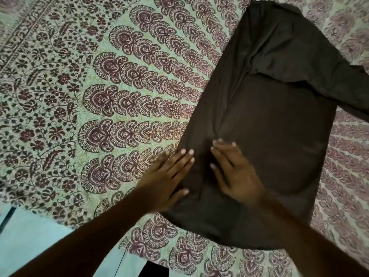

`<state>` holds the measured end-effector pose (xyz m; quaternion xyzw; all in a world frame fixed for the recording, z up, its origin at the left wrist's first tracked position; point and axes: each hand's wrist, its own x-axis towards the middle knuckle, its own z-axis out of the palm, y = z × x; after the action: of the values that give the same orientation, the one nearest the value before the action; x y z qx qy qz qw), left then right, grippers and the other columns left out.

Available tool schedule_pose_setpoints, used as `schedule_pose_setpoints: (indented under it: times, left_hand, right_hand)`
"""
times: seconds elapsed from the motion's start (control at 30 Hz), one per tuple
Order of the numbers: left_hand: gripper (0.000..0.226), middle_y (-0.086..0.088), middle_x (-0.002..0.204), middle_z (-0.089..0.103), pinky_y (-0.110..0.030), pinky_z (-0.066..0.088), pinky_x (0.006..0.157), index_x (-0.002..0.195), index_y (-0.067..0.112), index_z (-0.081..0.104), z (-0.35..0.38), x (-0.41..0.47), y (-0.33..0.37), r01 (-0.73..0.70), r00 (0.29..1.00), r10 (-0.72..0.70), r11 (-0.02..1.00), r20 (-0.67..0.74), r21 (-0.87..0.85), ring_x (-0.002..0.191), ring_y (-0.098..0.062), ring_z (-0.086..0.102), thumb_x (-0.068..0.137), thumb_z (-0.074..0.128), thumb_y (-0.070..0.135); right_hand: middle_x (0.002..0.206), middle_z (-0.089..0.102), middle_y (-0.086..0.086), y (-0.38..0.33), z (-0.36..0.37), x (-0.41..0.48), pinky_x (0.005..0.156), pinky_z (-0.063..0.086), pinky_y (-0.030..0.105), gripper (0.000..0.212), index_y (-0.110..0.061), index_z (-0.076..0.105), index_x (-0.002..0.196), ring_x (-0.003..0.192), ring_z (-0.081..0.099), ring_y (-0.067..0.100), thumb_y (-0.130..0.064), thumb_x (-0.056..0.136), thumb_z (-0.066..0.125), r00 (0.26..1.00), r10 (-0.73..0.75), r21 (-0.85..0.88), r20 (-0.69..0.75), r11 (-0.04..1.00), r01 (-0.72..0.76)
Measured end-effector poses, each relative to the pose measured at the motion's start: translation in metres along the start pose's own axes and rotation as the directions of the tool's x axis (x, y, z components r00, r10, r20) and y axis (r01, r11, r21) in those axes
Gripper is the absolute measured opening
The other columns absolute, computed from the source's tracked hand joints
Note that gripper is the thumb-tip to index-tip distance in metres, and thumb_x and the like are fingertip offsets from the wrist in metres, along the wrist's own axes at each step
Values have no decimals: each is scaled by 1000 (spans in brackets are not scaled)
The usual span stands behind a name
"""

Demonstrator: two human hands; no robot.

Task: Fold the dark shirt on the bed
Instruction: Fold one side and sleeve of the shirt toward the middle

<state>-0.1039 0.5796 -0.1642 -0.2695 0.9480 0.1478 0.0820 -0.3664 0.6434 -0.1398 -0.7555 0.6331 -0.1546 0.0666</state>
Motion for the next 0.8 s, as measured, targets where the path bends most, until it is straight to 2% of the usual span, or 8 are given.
schedule_pose_setpoints:
  times: [0.13, 0.2, 0.3, 0.4, 0.47, 0.63, 0.7, 0.8]
  left_hand:
    - [74, -2, 175, 11, -52, 20, 125, 166, 17, 20, 22, -65, 18, -157, 987, 156, 987, 42, 23, 162, -26, 10, 105, 40, 54]
    - [63, 1, 172, 26, -47, 23, 123, 161, 21, 37, 23, -80, 19, -201, 980, 201, 980, -6, -6, 157, -24, 28, 103, 47, 45]
    - [46, -3, 153, 50, -39, 40, 107, 144, 19, 54, 4, -67, 15, -35, 977, -8, 980, -214, -197, 131, -22, 55, 100, 48, 28]
    - [49, -9, 158, 45, -42, 37, 108, 149, 13, 49, -20, -19, 6, 206, 920, -274, 947, -281, -246, 138, -28, 47, 103, 40, 27]
    - [59, -4, 170, 28, -47, 30, 119, 159, 14, 36, -23, 6, -2, 281, 927, -311, 946, -210, -162, 154, -25, 31, 105, 36, 36]
    - [77, -2, 176, 4, -53, 16, 128, 166, 15, 15, -1, -4, 2, 140, 990, -138, 988, -23, 68, 162, -22, 5, 104, 36, 55]
    - [79, -3, 176, 5, -53, 16, 128, 166, 15, 15, 7, -31, 12, 28, 999, -32, 994, 33, 104, 162, -23, 6, 103, 39, 56]
    - [75, -3, 176, 9, -52, 18, 126, 166, 16, 19, 17, -76, 23, -125, 990, 116, 985, 77, 120, 162, -26, 10, 105, 41, 53]
  right_hand:
    - [173, 20, 12, 15, 8, 54, 125, 24, 59, 68, -10, 33, 162, 161, 11, 34, -44, 106, 51, 985, 11, -79, 170, 997, 2]
    - [176, 4, 6, 10, 19, 63, 125, 16, 66, 75, -24, 21, 166, 161, -3, 38, -61, 104, 41, 959, -9, -133, 284, 990, 48]
    - [176, 4, 6, -7, 35, 38, 120, 10, 73, 73, -37, 16, 166, 160, -3, 42, -69, 103, 31, 926, -141, -173, 351, 962, 213]
    - [176, 9, 6, -22, 37, -3, 121, 9, 72, 64, -42, 24, 164, 161, 3, 40, -65, 105, 37, 891, -292, -85, 347, 937, 340]
    - [174, 17, 5, -29, 33, -26, 124, 15, 67, 59, -39, 34, 161, 161, 11, 36, -60, 106, 40, 864, -361, -27, 351, 918, 395]
    - [153, 56, 11, -11, 14, -20, 121, 35, 51, 46, -12, 68, 135, 143, 51, 30, -42, 107, 49, 948, -267, -20, 175, 961, 275]
    - [157, 50, 13, 1, 6, 1, 121, 34, 50, 47, -9, 62, 142, 148, 45, 32, -37, 105, 53, 979, -164, -8, 124, 986, 166]
    - [171, 26, 10, 8, 6, 29, 125, 25, 51, 61, -16, 40, 159, 160, 18, 30, -47, 107, 46, 969, -123, -63, 216, 988, 139]
